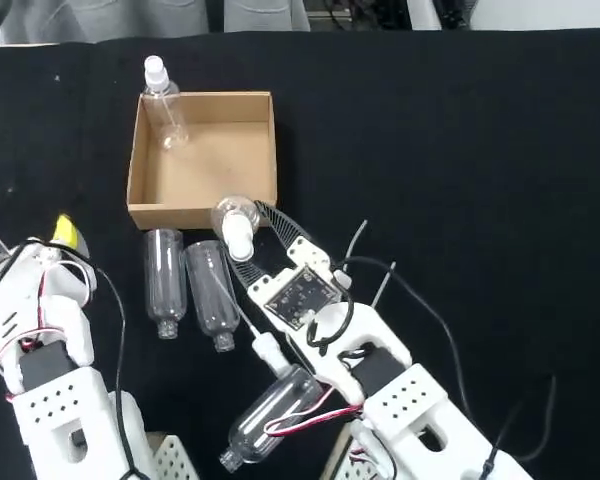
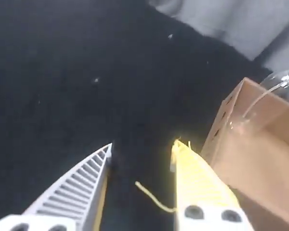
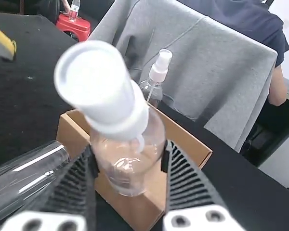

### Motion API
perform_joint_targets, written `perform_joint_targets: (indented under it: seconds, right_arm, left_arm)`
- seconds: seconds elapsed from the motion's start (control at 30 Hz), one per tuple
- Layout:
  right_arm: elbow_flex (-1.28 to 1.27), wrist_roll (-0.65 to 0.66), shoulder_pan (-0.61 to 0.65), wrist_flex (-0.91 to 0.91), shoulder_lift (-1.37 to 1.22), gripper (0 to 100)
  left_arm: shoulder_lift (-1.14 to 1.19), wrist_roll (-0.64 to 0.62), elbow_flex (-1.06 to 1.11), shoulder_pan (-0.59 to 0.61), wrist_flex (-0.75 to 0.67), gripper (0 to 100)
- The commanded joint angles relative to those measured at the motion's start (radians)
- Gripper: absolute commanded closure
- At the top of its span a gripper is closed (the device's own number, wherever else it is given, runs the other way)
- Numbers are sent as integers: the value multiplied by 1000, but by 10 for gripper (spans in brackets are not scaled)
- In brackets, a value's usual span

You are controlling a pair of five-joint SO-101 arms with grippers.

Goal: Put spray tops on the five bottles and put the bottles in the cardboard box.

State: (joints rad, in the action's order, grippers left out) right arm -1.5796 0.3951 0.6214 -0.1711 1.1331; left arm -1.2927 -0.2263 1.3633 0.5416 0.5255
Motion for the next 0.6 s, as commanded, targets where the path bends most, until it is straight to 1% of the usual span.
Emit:
perform_joint_targets:
  seconds: [0.0, 0.43, 0.5, 0.57]
  right_arm:
    - [36, -5, -25, -31, 39, 986]
    - [39, -11, -29, -20, 35, 987]
    - [51, -11, -29, 26, 39, 987]
    - [97, -12, -28, 112, 39, 987]
  left_arm:
    - [-15, -6, 22, 13, -26, 818]
    - [-15, -6, 79, 13, -26, 818]
    - [-15, -6, 82, 13, -26, 818]
    - [-15, -6, 82, 15, -26, 818]
